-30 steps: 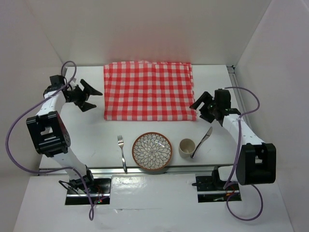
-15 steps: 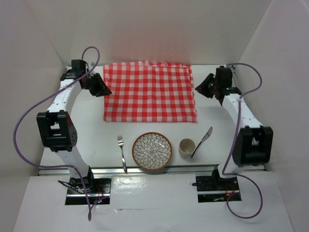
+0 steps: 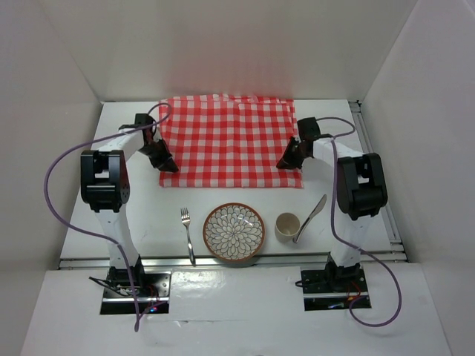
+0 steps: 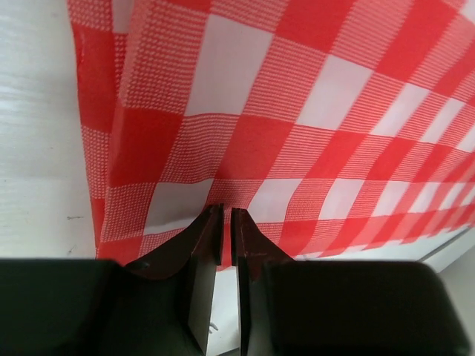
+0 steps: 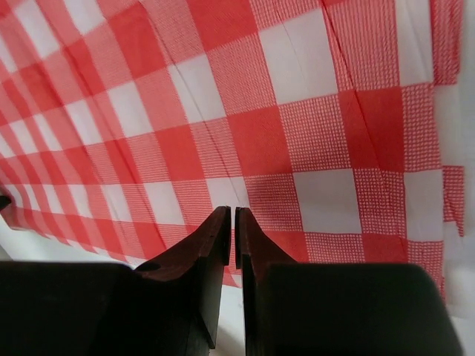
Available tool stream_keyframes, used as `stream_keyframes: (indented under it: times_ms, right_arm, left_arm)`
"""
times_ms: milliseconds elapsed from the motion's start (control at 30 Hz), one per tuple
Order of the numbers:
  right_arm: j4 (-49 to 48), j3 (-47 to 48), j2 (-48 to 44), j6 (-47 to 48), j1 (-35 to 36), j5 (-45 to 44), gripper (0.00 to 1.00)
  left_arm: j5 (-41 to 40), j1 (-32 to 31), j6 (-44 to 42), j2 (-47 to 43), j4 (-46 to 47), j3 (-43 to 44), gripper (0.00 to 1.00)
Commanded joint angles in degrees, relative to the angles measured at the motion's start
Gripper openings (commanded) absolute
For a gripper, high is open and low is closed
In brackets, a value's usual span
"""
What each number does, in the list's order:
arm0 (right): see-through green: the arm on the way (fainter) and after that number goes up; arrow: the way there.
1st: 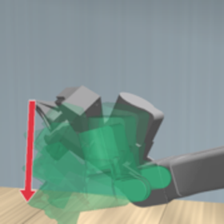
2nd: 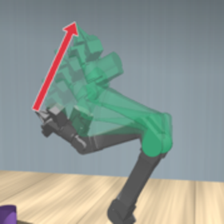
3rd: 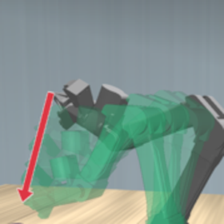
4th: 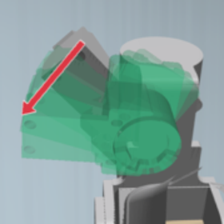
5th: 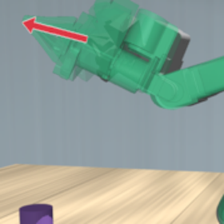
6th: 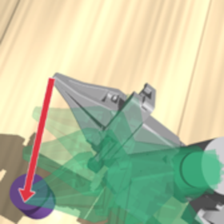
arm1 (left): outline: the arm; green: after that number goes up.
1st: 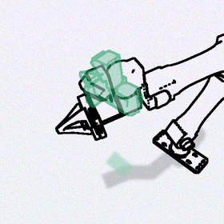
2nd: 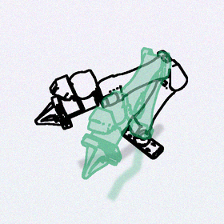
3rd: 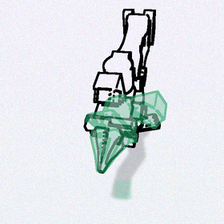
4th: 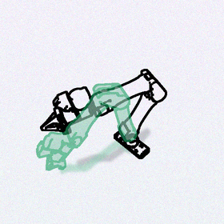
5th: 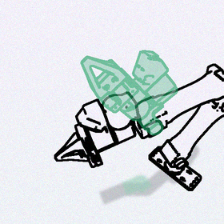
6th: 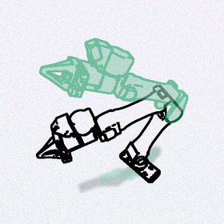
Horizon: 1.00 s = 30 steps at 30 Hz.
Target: Set the dinner table for one person
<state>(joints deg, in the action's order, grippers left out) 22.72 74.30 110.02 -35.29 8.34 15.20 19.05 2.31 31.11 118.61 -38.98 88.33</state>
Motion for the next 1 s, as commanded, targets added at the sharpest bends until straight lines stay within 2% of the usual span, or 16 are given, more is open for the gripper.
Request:
stream_keyframes:
  times_ms: [0,167,367,633,800,967]
  right_arm:
    - [-0.57,-1.53,1.95,-0.75,1.07,-1.05,0.20]
    - [-0.57,-4.34,2.66,-1.88,1.59,-2.27,0.20]
    - [-1.10,-11.36,-2.70,-4.34,2.82,-2.80,0.20]
    - [-0.04,-15.32,-7.44,-5.05,3.97,-5.70,0.18]
    - [1.00,-13.49,-8.06,-4.97,3.97,-9.13,0.18]
    - [3.90,-5.60,-3.33,-3.74,3.97,-11.68,0.20]
  left_arm:
    - [-2.34,-0.20,1.58,0.57,1.01,-1.15,0.28]
    - [-3.66,1.39,1.05,0.57,1.01,-6.14,0.28]
    - [-4.72,2.44,-0.08,-3.56,1.80,-12.13,0.28]
    - [-5.86,2.97,-1.75,-5.40,0.75,-11.88,0.29]
    - [-5.86,2.97,-1.76,-4.88,-0.48,-8.45,0.29]
    - [-6.39,2.97,-1.76,-6.99,-1.01,-8.44,0.30]
